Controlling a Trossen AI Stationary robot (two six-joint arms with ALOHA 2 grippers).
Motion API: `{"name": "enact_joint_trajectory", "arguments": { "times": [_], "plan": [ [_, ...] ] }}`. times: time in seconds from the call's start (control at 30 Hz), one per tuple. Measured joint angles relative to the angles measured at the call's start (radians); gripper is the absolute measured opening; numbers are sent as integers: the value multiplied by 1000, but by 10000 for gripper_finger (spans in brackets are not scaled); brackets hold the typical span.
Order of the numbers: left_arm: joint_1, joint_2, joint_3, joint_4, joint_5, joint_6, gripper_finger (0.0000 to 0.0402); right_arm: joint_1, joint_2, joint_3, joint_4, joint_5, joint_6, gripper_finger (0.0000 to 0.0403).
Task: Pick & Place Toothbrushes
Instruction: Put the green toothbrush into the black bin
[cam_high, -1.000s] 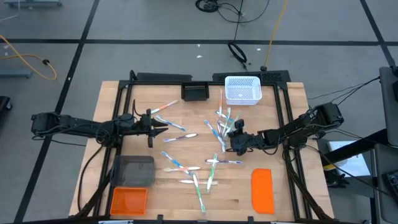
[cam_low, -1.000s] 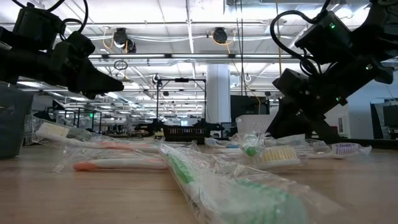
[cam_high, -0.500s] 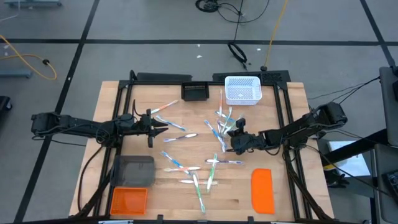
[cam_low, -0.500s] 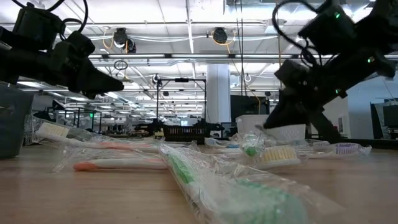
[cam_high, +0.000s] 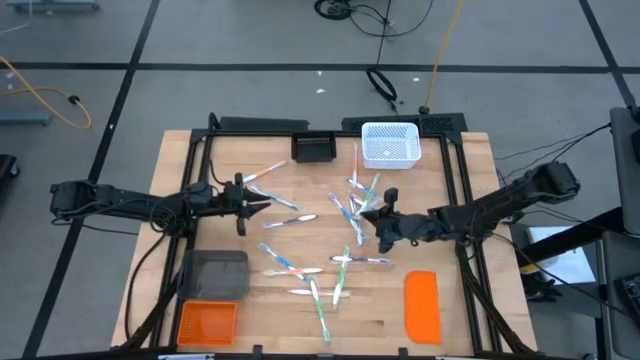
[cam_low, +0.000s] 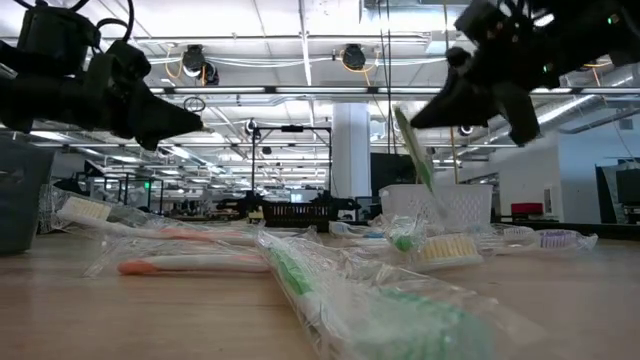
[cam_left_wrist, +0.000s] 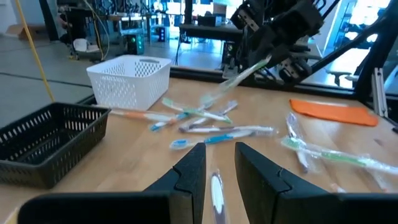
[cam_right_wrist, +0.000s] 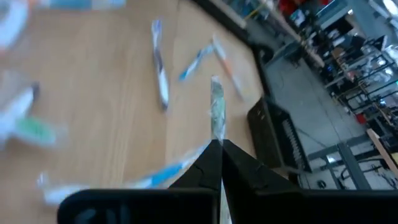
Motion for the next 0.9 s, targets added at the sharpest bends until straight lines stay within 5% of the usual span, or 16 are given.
{"name": "enact_joint_trajectory", "arguments": {
  "times": [0.2,0.57,0.9],
  "plan": [
    [-32,0,0,68,2,-1,85,1,1,54,74,-161,80,0],
    [-145,21,97,74,-19,93,85,-39,10,80,256,-271,102,0],
    [-203,313,306,68,-46,180,85,-78,9,80,432,-379,103,0]
  ]
}}
